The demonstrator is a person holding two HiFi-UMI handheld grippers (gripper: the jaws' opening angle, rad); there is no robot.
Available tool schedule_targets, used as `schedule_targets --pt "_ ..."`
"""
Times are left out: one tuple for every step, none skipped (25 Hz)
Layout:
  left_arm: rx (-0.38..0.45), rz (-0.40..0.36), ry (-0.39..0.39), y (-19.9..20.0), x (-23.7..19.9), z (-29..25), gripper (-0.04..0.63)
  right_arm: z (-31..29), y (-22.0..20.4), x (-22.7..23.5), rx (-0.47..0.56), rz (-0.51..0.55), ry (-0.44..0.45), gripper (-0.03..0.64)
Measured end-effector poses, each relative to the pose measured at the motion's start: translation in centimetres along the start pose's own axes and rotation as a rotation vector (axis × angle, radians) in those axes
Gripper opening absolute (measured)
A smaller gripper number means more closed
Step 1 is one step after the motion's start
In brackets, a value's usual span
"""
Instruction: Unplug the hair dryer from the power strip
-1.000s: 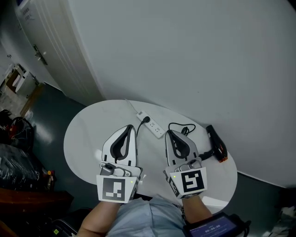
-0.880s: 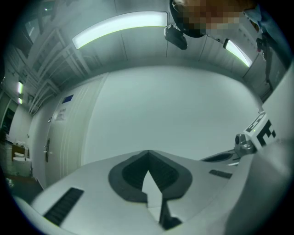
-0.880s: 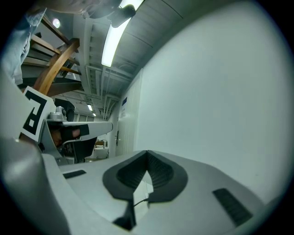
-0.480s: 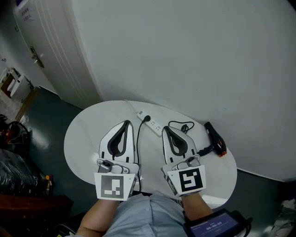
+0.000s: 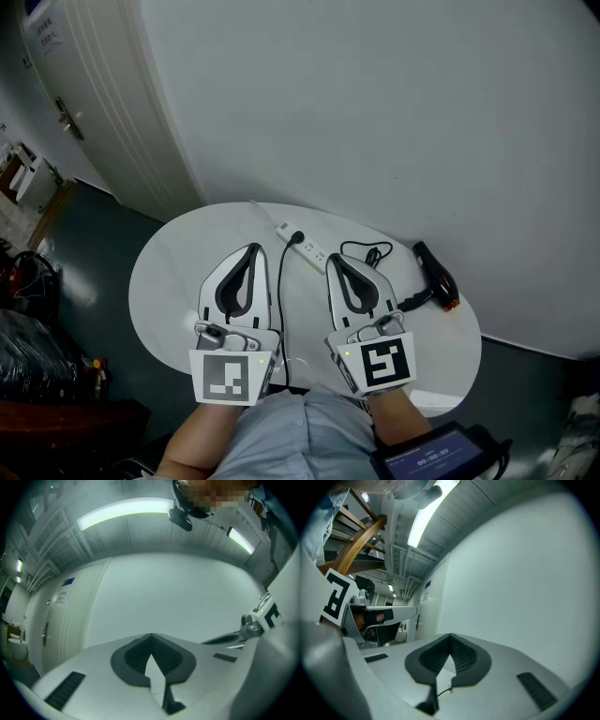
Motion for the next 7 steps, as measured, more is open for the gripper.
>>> schedule_targets --pt "-0.005 -0.001 -0.002 -0.2 0.4 -0.4 -0.002 0.0 -0.2 0.6 -0.002 -0.004 -0.001 0.000" --pt "-0.004 0.000 -0.004 -0.3 0.5 -0.1 -0.002 0.3 -0.4 0.3 -0.002 -0.005 -0.004 0.000" --pt "0.000 0.002 -0.005 -0.1 0.1 0.9 -0.002 0.7 -0.4 -0.7 -0.001 -0.003 -0.007 0.000" --pt "0.004 0.005 -0.006 0.2 -0.6 2.2 -0.002 1.2 -0.2 -2.1 0.000 0.001 -0.010 0.000" --pt "0.008 0.008 -0.007 0.6 -1.4 3.7 -0.002 1.7 -0.1 -3.7 0.002 0.006 -0.013 0.000" --pt "0.010 0.010 -0.009 0.9 -2.2 5.1 -0.002 2.2 0.2 -5.3 0.005 0.011 -0.016 0.000" --pt "0.013 0.011 -0.010 1.3 -3.0 6.5 -0.002 2.7 0.4 -7.0 0.007 0.017 -0.018 0.000"
Point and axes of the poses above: the fingertips, and each gripper's own axes: z backward along the fingers, x to its right, y out of its top, the point moved 7 cm from there along z, backward along the fingers, and after that the axes turned 8 degrees about -z, right-handed, at the moved point
